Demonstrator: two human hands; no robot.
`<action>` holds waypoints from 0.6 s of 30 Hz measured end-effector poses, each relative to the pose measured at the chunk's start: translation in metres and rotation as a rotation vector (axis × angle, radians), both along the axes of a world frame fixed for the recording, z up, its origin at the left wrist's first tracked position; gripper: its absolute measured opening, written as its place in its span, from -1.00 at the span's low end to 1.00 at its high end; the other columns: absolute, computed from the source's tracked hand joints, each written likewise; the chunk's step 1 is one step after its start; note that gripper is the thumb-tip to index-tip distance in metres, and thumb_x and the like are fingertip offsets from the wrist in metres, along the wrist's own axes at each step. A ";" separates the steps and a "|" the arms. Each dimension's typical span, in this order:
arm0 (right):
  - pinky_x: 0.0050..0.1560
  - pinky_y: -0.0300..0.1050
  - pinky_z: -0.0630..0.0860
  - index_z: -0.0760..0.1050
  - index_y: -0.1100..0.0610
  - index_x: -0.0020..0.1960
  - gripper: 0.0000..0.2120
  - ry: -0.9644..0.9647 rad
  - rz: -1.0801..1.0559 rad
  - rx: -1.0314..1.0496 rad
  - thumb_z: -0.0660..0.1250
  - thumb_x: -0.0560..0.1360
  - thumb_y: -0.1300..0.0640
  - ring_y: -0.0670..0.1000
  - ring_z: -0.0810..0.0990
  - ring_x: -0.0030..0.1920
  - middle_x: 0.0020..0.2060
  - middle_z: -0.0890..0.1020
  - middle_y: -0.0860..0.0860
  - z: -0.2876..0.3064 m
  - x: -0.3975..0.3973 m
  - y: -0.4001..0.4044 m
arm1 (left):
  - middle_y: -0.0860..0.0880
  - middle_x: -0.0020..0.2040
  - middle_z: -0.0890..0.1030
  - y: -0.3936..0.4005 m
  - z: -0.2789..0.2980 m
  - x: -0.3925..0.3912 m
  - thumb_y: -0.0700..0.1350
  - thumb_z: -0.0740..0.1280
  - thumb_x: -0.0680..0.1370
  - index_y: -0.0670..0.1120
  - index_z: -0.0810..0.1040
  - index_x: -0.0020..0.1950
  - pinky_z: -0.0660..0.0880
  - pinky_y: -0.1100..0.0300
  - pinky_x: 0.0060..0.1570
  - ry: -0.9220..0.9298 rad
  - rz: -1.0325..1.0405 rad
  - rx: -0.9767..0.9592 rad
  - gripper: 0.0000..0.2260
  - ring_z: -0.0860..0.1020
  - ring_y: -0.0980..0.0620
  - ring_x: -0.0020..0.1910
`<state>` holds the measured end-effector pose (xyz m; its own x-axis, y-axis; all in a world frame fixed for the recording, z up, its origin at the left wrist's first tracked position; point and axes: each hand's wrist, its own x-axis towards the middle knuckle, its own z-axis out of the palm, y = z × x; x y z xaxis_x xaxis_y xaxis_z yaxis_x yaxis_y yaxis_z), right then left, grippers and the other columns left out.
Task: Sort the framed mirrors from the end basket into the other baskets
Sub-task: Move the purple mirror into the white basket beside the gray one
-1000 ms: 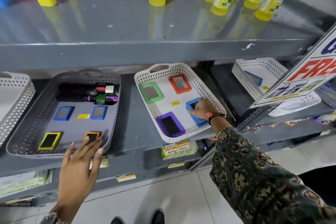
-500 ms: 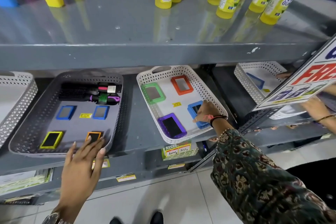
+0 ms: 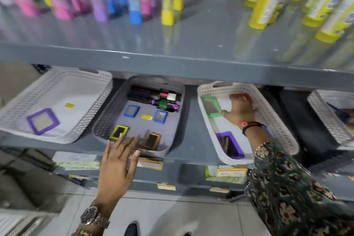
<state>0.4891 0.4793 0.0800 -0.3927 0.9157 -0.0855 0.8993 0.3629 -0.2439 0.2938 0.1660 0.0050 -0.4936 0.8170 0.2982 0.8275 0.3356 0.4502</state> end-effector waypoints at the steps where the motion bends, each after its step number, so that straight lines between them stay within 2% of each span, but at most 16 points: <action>1: 0.28 0.05 0.42 0.38 0.22 0.32 -0.43 0.055 0.061 0.041 0.40 0.40 0.01 0.21 0.45 0.30 0.29 0.48 0.21 0.007 -0.026 -0.006 | -0.01 0.31 0.52 -0.013 0.003 -0.013 0.07 0.03 0.61 -0.06 0.48 0.35 0.09 -0.12 0.44 0.000 0.039 0.008 -0.58 0.25 0.00 0.47; 4: 0.18 0.08 0.50 0.44 0.15 0.25 -0.51 0.139 0.257 0.046 0.39 0.38 -0.03 0.23 0.52 0.22 0.21 0.55 0.21 0.024 -0.104 -0.043 | 0.00 0.33 0.51 -0.046 0.009 -0.046 0.07 0.04 0.61 -0.04 0.48 0.33 0.03 -0.07 0.47 0.000 0.136 0.025 -0.60 0.26 -0.02 0.46; 8: 0.20 0.03 0.49 0.45 0.18 0.24 -0.45 0.134 0.423 0.016 0.37 0.39 -0.14 0.20 0.54 0.21 0.20 0.58 0.19 0.027 -0.199 -0.092 | -0.02 0.36 0.48 -0.094 0.017 -0.098 0.08 0.04 0.61 -0.04 0.45 0.36 0.07 -0.09 0.45 0.022 0.255 -0.005 -0.58 0.27 -0.03 0.46; 11: 0.22 -0.01 0.47 0.44 0.14 0.26 -0.49 0.172 0.538 -0.052 0.38 0.40 -0.09 0.15 0.52 0.24 0.23 0.57 0.12 0.022 -0.274 -0.138 | -0.06 0.36 0.48 -0.138 0.022 -0.146 0.08 0.03 0.61 -0.07 0.44 0.37 0.13 -0.09 0.43 0.031 0.319 -0.018 -0.57 0.27 -0.05 0.46; 15: 0.26 0.04 0.45 0.43 0.12 0.27 -0.53 0.161 0.658 -0.162 0.37 0.42 -0.02 0.14 0.52 0.26 0.22 0.58 0.09 0.010 -0.361 -0.200 | -0.10 0.38 0.47 -0.174 0.022 -0.204 0.10 0.06 0.60 -0.09 0.41 0.39 0.19 -0.12 0.40 -0.008 0.348 -0.044 -0.55 0.22 -0.05 0.48; 18: 0.26 0.01 0.45 0.42 0.13 0.27 -0.54 0.119 0.678 -0.245 0.37 0.43 0.00 0.14 0.51 0.26 0.25 0.55 0.08 -0.007 -0.409 -0.238 | -0.08 0.42 0.41 -0.181 0.021 -0.233 0.12 0.05 0.61 -0.08 0.37 0.43 0.11 -0.05 0.45 0.008 0.304 -0.070 -0.53 0.17 -0.01 0.50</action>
